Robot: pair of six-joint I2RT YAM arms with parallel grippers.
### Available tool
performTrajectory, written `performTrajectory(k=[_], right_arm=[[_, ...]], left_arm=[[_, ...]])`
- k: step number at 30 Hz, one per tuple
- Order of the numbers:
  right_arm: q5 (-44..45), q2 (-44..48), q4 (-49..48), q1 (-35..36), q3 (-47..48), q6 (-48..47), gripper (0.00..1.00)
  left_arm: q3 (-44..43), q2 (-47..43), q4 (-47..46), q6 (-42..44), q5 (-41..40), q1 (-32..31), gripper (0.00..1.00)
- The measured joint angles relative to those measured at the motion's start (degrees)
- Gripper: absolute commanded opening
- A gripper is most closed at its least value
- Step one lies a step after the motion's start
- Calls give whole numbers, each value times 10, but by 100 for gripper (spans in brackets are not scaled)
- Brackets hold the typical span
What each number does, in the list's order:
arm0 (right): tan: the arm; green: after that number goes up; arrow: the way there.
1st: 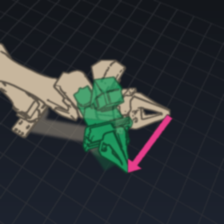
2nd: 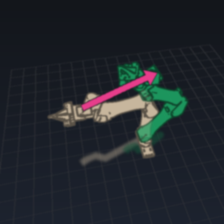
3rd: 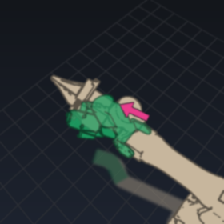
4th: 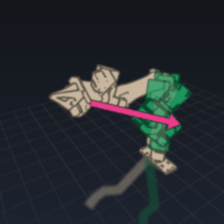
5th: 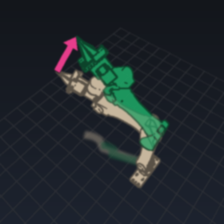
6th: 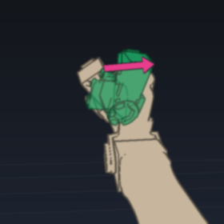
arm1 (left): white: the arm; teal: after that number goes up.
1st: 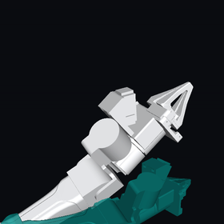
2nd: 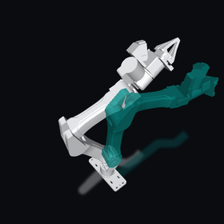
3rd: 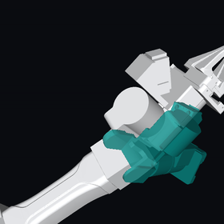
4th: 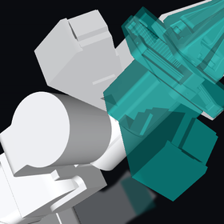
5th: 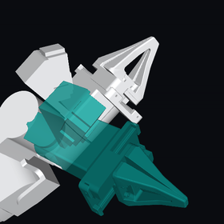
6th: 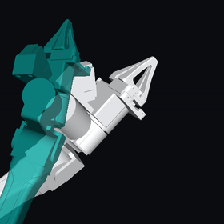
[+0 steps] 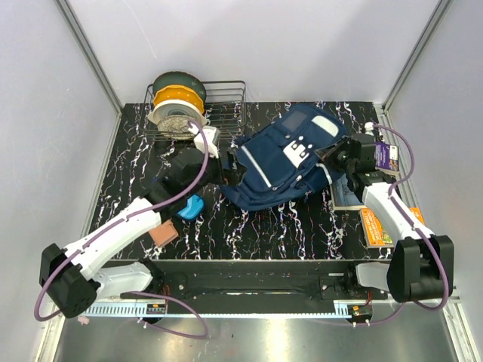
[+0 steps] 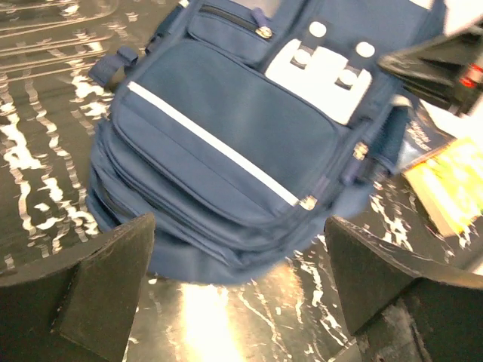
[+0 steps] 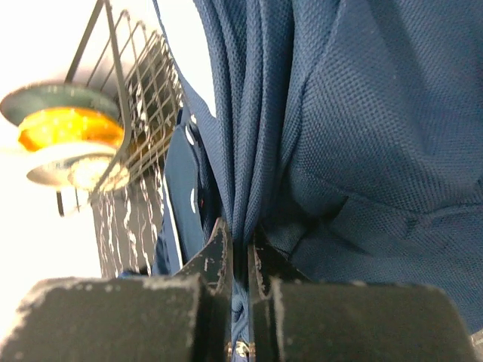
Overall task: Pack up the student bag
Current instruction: Unzip the student bag at the center of the board.
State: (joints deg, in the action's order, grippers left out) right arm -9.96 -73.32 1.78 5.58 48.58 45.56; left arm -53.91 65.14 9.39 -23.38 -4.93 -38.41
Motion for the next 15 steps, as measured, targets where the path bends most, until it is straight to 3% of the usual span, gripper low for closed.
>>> performTrajectory(k=[7,15], right_arm=[[123,37,16,0,0,61,0],[138,39,21,0,0,64,0]], left_arm=[[0,45,-60,13,-9,-117,99],[0,180,-118,-2,11,-168,95]])
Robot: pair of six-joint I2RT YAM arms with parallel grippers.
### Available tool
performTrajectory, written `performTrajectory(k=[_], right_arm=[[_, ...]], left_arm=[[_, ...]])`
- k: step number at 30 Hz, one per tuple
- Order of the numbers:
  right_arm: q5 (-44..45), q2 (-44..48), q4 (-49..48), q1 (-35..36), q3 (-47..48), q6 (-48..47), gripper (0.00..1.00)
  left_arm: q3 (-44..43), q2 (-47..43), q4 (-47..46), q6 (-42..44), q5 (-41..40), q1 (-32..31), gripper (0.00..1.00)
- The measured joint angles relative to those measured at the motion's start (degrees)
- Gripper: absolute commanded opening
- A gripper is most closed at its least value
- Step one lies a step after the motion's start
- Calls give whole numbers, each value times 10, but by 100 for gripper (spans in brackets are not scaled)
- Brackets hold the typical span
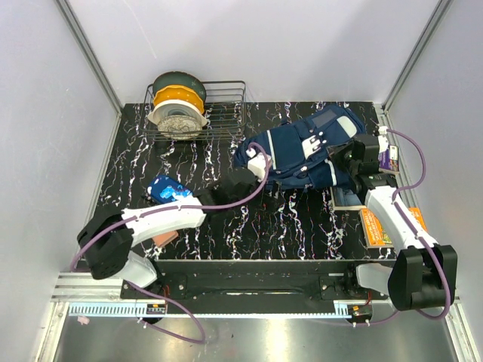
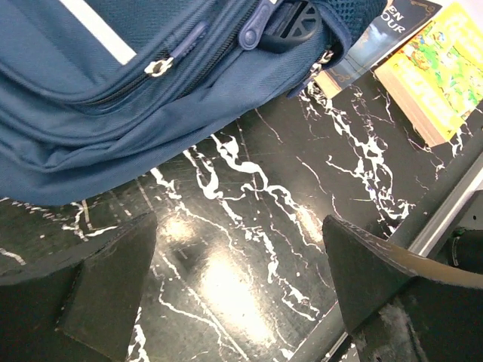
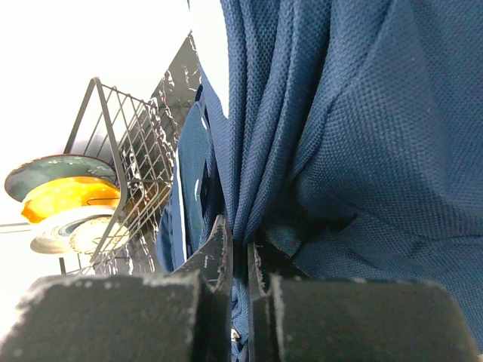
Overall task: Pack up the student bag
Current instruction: Unzip the student bag at the center of the board.
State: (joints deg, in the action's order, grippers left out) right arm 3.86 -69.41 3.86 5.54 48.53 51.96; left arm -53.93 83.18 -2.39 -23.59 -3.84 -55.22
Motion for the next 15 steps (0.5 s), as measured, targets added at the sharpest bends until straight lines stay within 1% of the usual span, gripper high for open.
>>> performTrajectory(k=[6,8,13,15], right_arm=[[-1,5,10,0,0,-1,0],[-3,8,14,0,0,-1,0],[-6,20,26,0,0,-5,0],[-5,24,33,0,0,-10,0]], left_arm=[[-30,61,-42,-6,43,-17,93],[-42,81,-62,-8,57,-22,90],[-68,127,-90,-14,90,-26,87],[-76,143,-100,-20,98,-26,84]])
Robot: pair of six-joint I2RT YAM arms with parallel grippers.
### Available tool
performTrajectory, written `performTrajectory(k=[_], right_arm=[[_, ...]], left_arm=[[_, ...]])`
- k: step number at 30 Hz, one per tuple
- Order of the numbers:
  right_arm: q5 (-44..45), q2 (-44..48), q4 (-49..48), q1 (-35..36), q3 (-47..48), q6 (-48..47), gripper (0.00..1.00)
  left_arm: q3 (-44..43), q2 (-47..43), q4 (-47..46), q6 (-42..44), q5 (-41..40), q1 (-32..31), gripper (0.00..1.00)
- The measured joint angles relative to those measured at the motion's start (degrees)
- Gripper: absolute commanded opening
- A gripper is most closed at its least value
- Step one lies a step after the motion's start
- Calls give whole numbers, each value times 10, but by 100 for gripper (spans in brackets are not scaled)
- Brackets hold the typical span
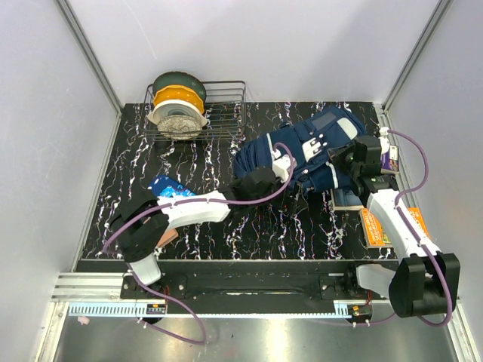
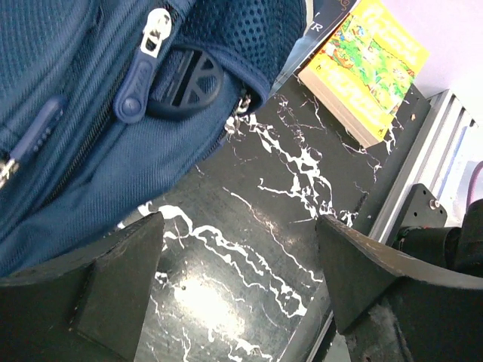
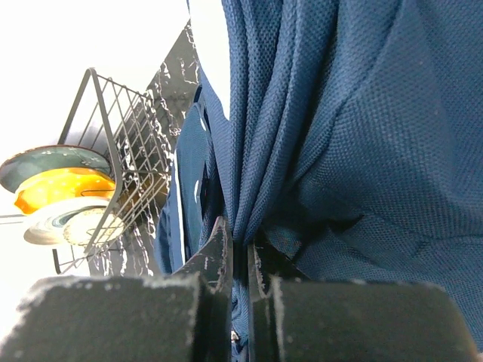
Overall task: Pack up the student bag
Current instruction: Unzip the student bag at the center of the board.
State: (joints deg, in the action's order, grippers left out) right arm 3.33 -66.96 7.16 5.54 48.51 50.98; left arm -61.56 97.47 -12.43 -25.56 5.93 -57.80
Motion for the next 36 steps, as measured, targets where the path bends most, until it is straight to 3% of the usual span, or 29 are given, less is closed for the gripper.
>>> performTrajectory(k=[12,21,30,36], right_arm=[[-22,8,57,0,33,-45,0],[-33,8,80,-1,49,-28,0],[-38,26,77,-3,34,7,0],[-40,36,77,-3,31,14,0]], left_arm=[[-44,78,-30,-10,9,-2,80],[-34,88,-74,-40,-16,-8,78],[-32,111,-113,-57,-73,-16,58],[-18,115,-152,-64,-103,-18,58]])
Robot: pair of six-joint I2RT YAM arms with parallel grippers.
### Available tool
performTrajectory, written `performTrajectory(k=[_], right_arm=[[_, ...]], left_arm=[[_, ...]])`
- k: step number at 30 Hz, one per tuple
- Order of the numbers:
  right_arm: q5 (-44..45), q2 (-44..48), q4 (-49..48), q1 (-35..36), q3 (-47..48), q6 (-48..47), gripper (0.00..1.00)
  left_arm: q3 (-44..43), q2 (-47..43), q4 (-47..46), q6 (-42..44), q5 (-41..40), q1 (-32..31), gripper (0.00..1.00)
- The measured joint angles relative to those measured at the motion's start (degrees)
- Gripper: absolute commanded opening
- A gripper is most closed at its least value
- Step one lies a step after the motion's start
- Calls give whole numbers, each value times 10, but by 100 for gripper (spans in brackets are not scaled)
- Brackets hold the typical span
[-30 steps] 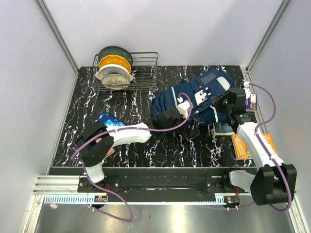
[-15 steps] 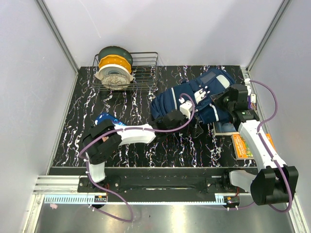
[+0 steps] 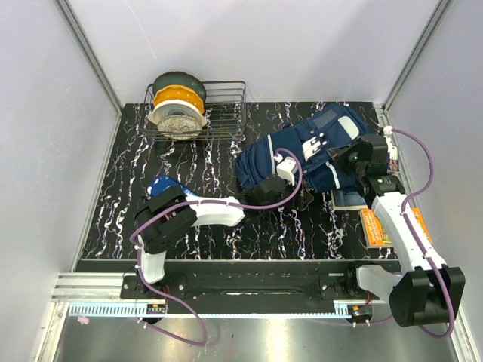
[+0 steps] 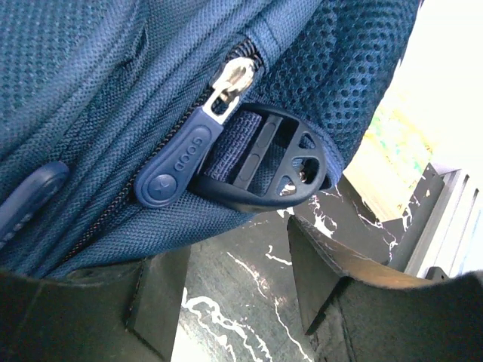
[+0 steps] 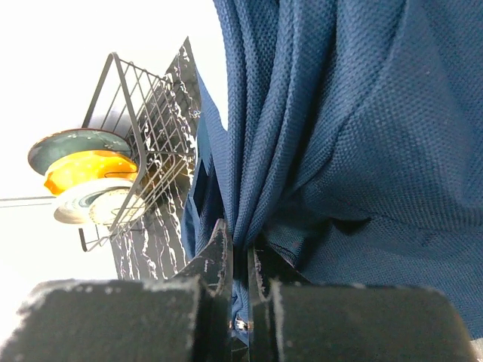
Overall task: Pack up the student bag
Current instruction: Unzip the student bag at the center of the board.
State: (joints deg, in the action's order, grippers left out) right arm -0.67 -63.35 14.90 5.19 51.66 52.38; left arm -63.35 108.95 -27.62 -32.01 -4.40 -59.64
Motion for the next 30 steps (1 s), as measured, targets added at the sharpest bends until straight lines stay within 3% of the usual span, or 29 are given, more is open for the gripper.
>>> performTrajectory(k=[3,7,10,17,19,20,21,30], right_arm=[[0,5,0,0,-2,2,0],[-1,7,-1,-1,-2,5,0],[-3,8,0,-2,-2,7,0],[-8,12,-1,-3,-4,10,0],[-10,13,0,-3,-4,10,0],[-11,14,0,-3,-4,10,0],[-12,14,0,-3,-4,10,0],[-25,-1,8,-3,4,-38,0]], left_arm=[[5,0,-21,0,-7,-2,58],[5,0,-34,-2,-8,-3,47],[5,3,-43,-7,-15,-3,44],[5,3,-51,-11,-30,-3,17],[7,3,-55,-10,-34,-3,14],[9,3,-58,-11,-36,-3,2],[11,3,-61,-10,-37,-3,0],[26,-8,-60,1,-47,-4,0]])
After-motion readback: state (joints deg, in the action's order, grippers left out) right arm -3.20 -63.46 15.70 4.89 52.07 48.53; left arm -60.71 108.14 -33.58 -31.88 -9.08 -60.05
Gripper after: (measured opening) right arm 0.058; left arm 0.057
